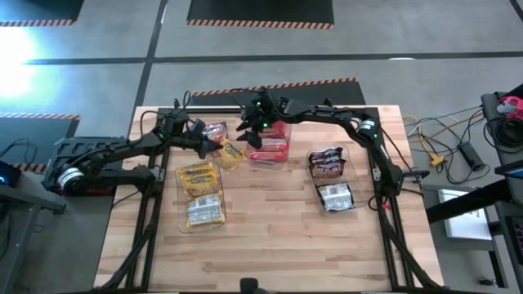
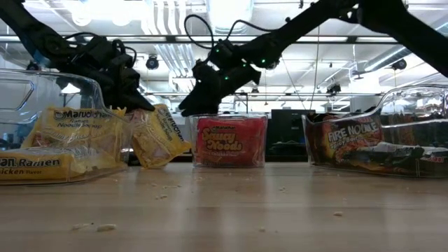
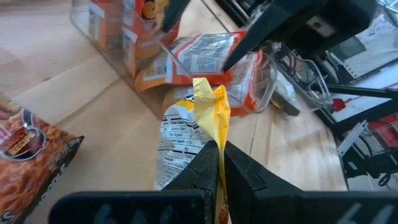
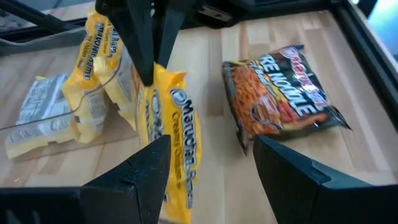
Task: Sort Maruchan noodles
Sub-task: Put the yellow pack noodle into the bottom left transparent bin
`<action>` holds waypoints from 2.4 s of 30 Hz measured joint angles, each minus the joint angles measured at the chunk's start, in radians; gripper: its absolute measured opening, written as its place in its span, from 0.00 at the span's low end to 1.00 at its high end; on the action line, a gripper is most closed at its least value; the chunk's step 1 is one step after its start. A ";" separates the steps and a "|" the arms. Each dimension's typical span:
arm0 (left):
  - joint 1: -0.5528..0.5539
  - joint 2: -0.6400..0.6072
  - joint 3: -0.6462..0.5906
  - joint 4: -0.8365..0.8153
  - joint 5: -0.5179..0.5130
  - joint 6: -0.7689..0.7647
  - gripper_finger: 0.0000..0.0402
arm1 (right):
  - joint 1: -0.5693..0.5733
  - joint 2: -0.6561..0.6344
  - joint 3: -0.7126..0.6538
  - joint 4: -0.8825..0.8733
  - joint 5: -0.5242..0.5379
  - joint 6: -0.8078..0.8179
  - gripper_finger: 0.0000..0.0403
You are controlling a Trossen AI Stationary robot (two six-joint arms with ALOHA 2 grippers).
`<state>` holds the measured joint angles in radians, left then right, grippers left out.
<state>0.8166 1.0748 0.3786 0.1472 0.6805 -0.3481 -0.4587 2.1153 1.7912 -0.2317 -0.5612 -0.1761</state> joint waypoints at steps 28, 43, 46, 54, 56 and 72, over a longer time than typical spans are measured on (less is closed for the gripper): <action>-0.013 0.012 0.000 0.054 0.002 0.002 0.00 | 0.032 0.237 0.317 -0.218 -0.263 -0.072 0.54; -0.051 0.035 0.017 0.101 0.003 -0.010 0.00 | 0.072 0.241 0.316 -0.184 -0.276 -0.105 0.53; -0.062 0.035 0.032 0.105 0.003 -0.010 0.00 | 0.073 0.241 0.316 -0.174 -0.276 -0.100 0.50; -0.068 0.035 0.060 0.093 0.014 -0.010 0.00 | 0.073 0.241 0.316 -0.178 -0.249 -0.089 0.30; -0.068 0.035 0.063 0.092 0.014 -0.010 0.00 | 0.073 0.241 0.316 -0.178 -0.249 -0.085 0.25; -0.066 -0.017 0.128 -0.070 0.073 0.035 0.00 | 0.075 0.241 0.316 -0.176 -0.249 -0.106 0.02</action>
<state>0.7506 1.0576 0.5062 0.0769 0.7531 -0.3129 -0.3840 2.3566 2.1067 -0.4079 -0.8101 -0.2822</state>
